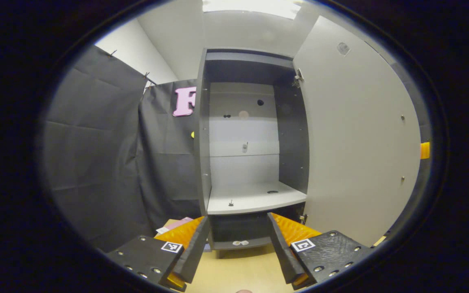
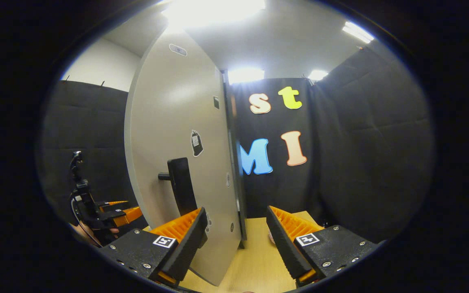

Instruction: Open the cabinet door with the right hand, grasp the bottle in the cabinet with the left hand and place it on the coaster, then close the cabinet door with the right hand.

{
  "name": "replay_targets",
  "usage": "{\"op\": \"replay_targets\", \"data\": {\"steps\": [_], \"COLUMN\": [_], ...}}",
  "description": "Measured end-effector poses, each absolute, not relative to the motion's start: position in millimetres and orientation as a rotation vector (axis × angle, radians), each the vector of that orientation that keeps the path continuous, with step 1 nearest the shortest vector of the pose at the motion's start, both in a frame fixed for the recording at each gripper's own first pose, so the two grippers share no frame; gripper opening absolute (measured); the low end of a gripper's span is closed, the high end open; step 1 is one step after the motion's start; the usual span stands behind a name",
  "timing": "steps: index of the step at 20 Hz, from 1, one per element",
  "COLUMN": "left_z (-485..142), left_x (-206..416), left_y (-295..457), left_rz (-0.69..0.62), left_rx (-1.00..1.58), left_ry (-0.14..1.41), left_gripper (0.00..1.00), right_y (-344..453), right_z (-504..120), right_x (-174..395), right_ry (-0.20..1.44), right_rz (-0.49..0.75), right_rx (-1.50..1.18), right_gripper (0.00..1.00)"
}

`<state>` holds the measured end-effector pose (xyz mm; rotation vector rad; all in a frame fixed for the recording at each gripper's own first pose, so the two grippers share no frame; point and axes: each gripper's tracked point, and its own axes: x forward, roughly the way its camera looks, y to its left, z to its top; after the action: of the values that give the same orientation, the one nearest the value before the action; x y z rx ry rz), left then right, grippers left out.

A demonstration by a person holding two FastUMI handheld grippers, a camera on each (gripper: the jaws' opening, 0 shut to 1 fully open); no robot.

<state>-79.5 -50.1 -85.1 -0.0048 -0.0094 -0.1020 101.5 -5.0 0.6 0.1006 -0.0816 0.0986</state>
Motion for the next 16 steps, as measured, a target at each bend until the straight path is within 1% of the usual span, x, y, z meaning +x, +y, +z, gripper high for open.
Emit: {"op": "replay_targets", "data": {"steps": [1,2,3,4,5,6,9,10,11,12,16], "left_z": [-85,-87,-87,-87,-87,-88,-89,-88,-89,-89,-82], "left_x": [-79,-78,-79,-78,-78,-77,-76,-77,-77,-78,-83], "left_y": [-49,-49,-46,-42,-38,-33,-18,-15,-13,-8,11], "left_rz": [-0.1,-0.099,-0.095,-0.089,-0.082,-0.073,-0.037,-0.028,-0.015,-0.002,0.047], "left_rx": [-0.007,-0.005,0.002,0.011,0.024,0.036,0.073,0.08,0.087,0.097,0.124], "left_ry": [-0.009,-0.004,-0.004,-0.006,-0.006,-0.01,-0.009,-0.005,-0.002,0.001,-0.009], "left_gripper": [0.81,0.85,0.86,0.85,0.86,0.81,0.81,0.81,0.86,0.86,0.86], "right_y": [10,26,39,52,63,73,108,118,124,131,148], "right_z": [1,0,0,0,0,1,-6,-6,-4,-4,-2], "right_x": [105,109,112,116,119,125,143,148,156,162,175], "right_ry": [-0.082,-0.081,-0.08,-0.08,-0.078,-0.078,-0.058,-0.054,-0.052,-0.055,-0.079], "right_rz": [0.13,0.162,0.19,0.214,0.236,0.26,0.339,0.363,0.379,0.393,0.416], "right_rx": [0.097,0.104,0.109,0.112,0.111,0.111,0.122,0.123,0.116,0.108,0.082], "right_gripper": [0.89,0.89,0.92,0.92,0.89,0.92,0.9,0.92,0.9,0.92,0.92]}}
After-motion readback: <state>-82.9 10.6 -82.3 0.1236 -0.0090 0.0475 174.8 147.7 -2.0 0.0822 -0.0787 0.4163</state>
